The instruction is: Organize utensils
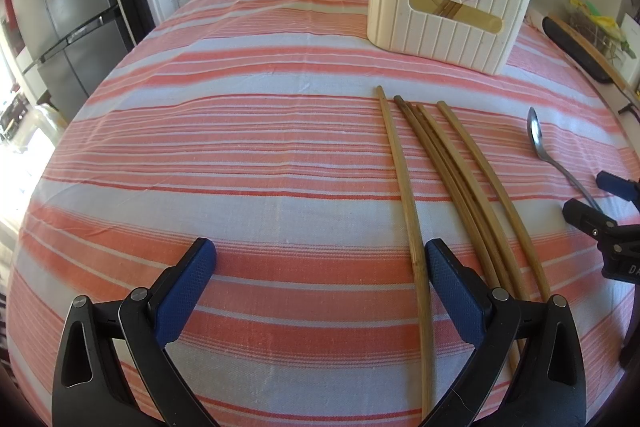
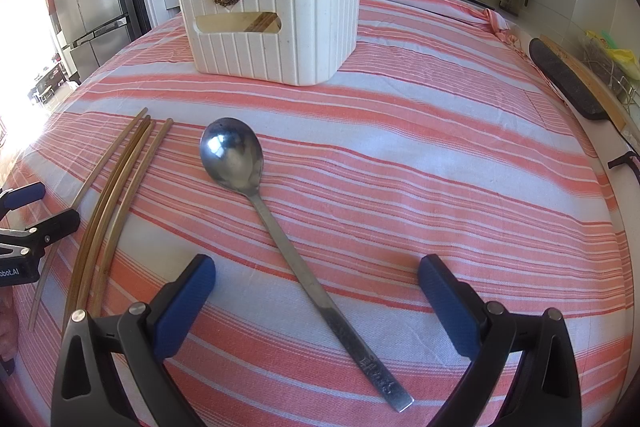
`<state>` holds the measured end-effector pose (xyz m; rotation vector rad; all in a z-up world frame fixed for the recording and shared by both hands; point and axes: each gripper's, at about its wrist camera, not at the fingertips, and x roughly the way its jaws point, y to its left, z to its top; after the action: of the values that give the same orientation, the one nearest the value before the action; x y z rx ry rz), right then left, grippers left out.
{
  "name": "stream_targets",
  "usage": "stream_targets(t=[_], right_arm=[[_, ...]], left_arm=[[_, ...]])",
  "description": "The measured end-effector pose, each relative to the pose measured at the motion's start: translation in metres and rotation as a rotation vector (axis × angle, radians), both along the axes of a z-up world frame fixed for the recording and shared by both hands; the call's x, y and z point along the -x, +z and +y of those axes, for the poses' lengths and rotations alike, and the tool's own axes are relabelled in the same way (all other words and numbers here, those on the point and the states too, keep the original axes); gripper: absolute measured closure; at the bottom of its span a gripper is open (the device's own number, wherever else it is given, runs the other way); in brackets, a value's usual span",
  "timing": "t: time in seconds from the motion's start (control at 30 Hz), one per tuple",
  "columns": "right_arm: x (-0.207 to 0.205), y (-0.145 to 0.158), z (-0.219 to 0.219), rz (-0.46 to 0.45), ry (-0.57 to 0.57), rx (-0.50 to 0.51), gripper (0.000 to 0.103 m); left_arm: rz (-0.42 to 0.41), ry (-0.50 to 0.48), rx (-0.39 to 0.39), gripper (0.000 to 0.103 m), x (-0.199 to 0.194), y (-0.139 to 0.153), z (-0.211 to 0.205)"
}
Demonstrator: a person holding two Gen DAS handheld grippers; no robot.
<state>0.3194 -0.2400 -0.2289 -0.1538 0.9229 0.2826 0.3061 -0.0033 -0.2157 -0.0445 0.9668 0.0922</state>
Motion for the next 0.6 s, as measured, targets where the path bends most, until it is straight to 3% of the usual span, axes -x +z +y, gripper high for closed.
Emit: stream_targets(t=[0.6], right_arm=[[0.0001, -0.0002, 0.0001, 0.0, 0.0, 0.0, 0.0]], left_arm=[[0.0, -0.001, 0.003, 0.0, -0.0014, -0.0008, -0.0017]])
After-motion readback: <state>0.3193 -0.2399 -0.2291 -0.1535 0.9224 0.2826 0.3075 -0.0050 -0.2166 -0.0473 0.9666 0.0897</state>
